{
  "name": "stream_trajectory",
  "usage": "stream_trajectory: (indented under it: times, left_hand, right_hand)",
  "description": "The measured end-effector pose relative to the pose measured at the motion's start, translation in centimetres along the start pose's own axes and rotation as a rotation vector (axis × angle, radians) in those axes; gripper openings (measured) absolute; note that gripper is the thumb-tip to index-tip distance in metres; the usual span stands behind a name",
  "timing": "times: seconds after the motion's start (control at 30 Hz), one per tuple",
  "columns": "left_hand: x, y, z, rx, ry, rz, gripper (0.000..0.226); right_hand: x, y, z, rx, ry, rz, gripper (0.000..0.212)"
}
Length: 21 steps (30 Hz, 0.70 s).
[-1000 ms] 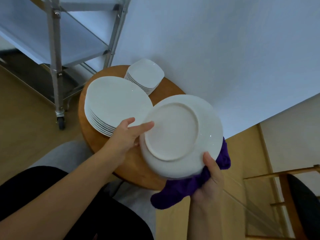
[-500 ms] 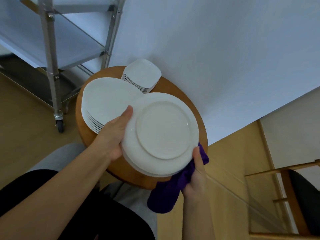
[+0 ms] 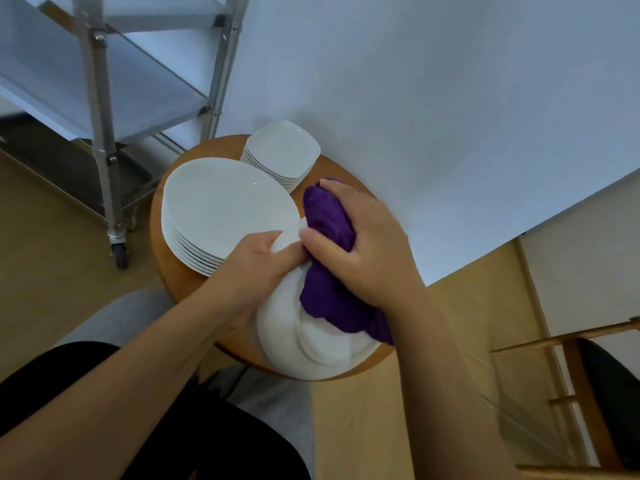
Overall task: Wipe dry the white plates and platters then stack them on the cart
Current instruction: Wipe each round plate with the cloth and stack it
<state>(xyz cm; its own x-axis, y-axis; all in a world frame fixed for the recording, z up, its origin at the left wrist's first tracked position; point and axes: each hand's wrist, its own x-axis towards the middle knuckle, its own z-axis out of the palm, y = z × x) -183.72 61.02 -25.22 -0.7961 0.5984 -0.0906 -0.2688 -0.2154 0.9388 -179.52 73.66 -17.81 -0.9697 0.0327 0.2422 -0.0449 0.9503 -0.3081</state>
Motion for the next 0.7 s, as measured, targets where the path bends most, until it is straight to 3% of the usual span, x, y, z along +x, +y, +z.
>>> stream_trajectory:
  times: [0.2, 0.33, 0.57, 0.7]
  left_hand:
    - [-0.5, 0.3, -0.3, -0.015, 0.061, 0.011, 0.018]
    - [-1.0, 0.6, -0.9, -0.095, 0.070, 0.025, 0.018]
    - [-0.1, 1.5, -1.2, -0.303, 0.204, 0.067, 0.024]
    - [0.2, 1.0, 0.9, -0.369, 0.335, 0.130, 0.008]
  right_hand:
    - [1.0, 2.1, -1.0, 0.227, -0.110, 0.039, 0.058]
    - [-0.3, 4.7, -1.3, 0.433, -0.071, 0.262, 0.056]
    - [-5.2, 6.7, 2.4, 0.979, 0.341, 0.632, 0.066]
    - [-5.5, 5.1, 6.3, 1.311, 0.501, 0.845, 0.077]
